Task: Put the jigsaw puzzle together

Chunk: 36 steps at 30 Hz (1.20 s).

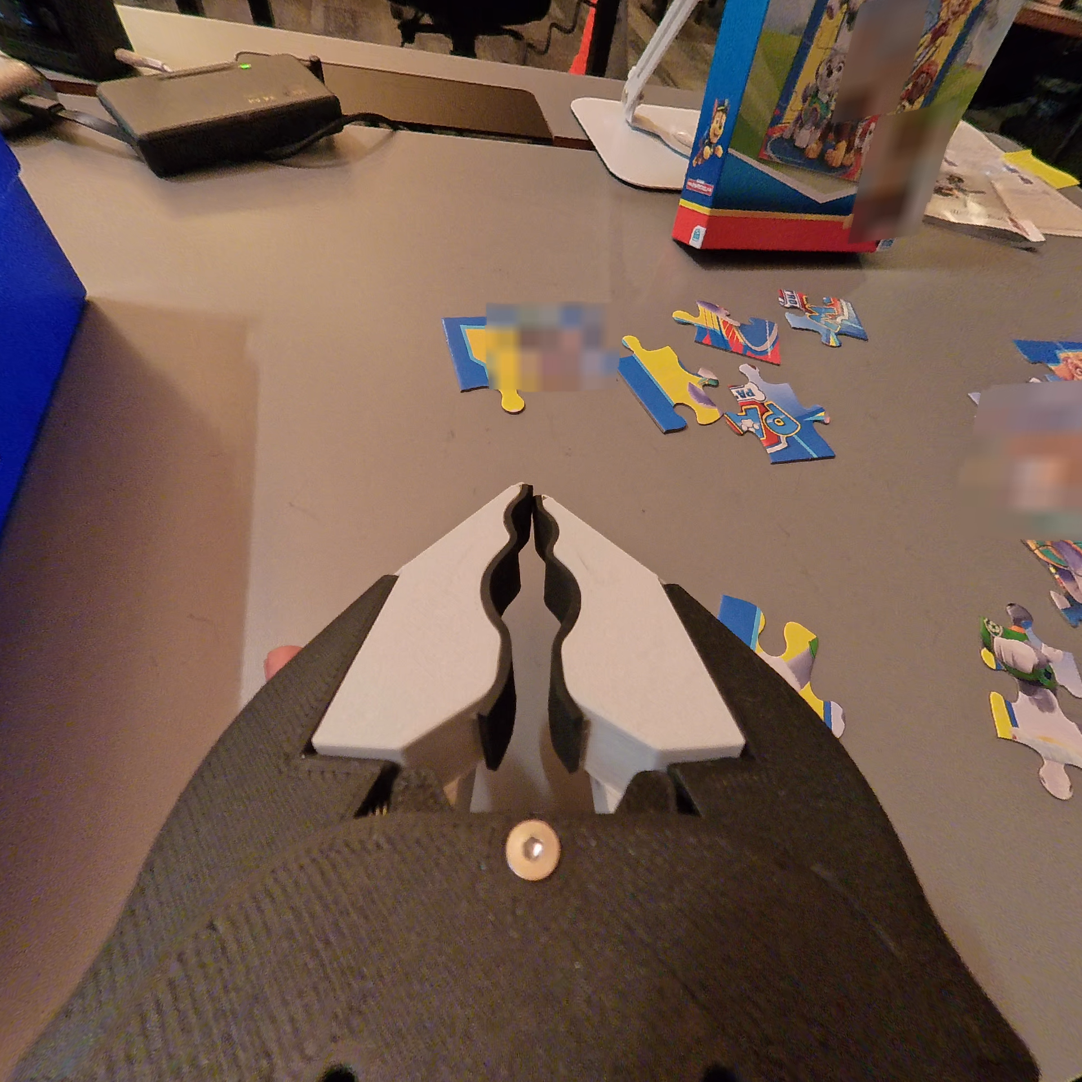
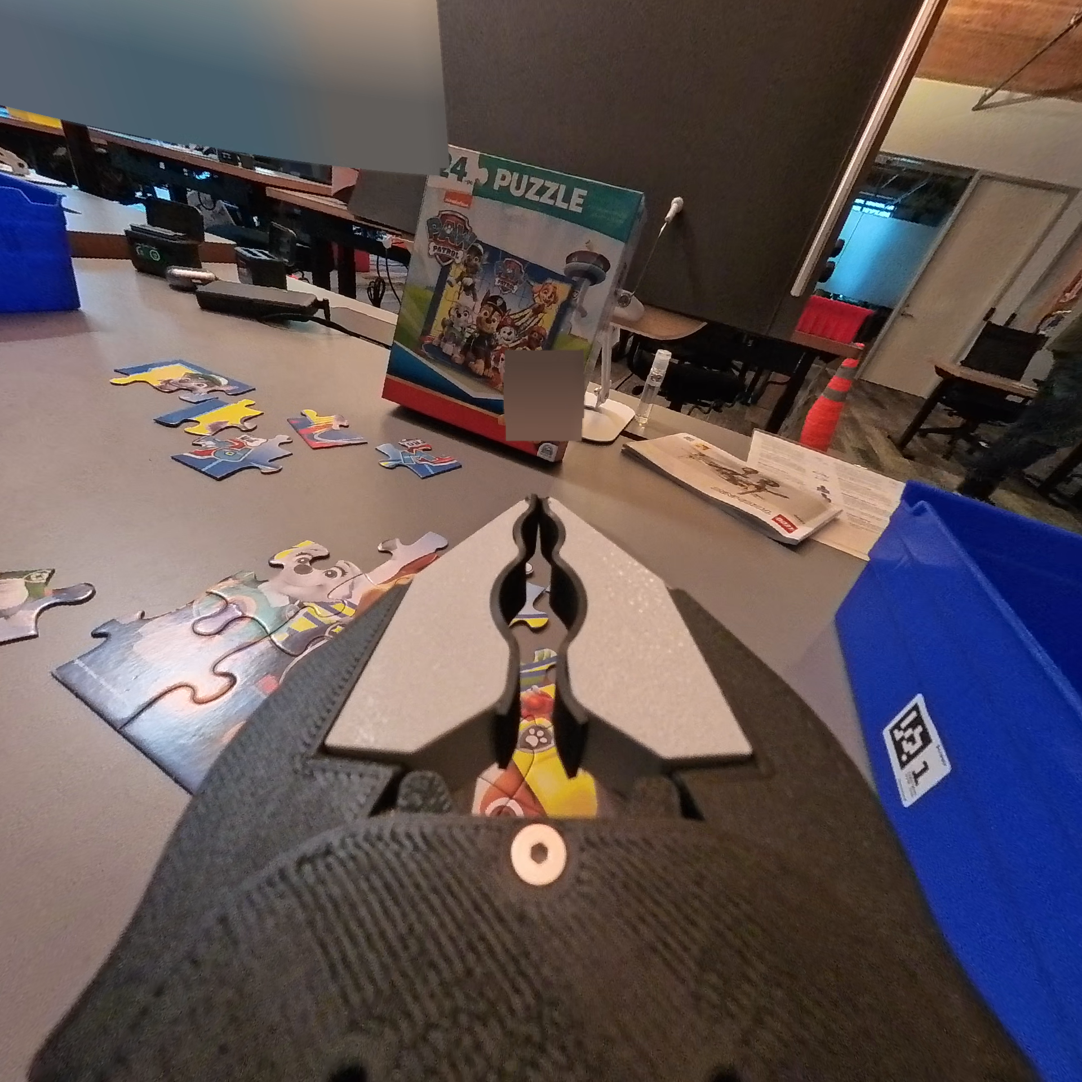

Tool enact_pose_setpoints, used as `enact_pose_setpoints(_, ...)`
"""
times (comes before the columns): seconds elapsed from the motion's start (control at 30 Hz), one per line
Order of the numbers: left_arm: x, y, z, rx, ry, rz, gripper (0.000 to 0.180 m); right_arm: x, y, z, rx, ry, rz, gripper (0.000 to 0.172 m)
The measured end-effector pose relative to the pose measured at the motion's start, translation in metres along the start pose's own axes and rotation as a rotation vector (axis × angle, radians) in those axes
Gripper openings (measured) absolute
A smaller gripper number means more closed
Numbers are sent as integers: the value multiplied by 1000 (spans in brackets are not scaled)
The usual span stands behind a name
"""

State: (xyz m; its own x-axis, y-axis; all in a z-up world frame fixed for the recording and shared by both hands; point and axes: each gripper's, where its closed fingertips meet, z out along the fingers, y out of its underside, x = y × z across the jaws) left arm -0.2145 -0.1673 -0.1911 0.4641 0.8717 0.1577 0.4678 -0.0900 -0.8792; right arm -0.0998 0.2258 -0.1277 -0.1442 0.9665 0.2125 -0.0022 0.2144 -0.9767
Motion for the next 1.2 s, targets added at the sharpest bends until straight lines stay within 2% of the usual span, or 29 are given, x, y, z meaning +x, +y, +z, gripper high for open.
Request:
enact_pose_setpoints(0.73,-1,0,0,4,5,-8,0,0,0,0,3,-2,2,0)
enact_pose_setpoints(0.83,-1,-13,-17,78,19,-27,0,2,-1,0,5,7,3,0)
enact_pose_setpoints(0.93,-17,-48,-55,206,-14,-70,0,3,0,0,7,2,19,0)
enact_pose_setpoints(1.0,-30,-61,-75,244,-51,-78,0,3,-1,0,8,0,18,0)
enact_pose_setpoints(1.1,-50,-57,-87,228,-145,-57,0,2,0,1,3,-2,6,0)
enact_pose_setpoints(1.2,-53,-56,-98,235,-154,-56,0,2,-2,0,9,1,0,0)
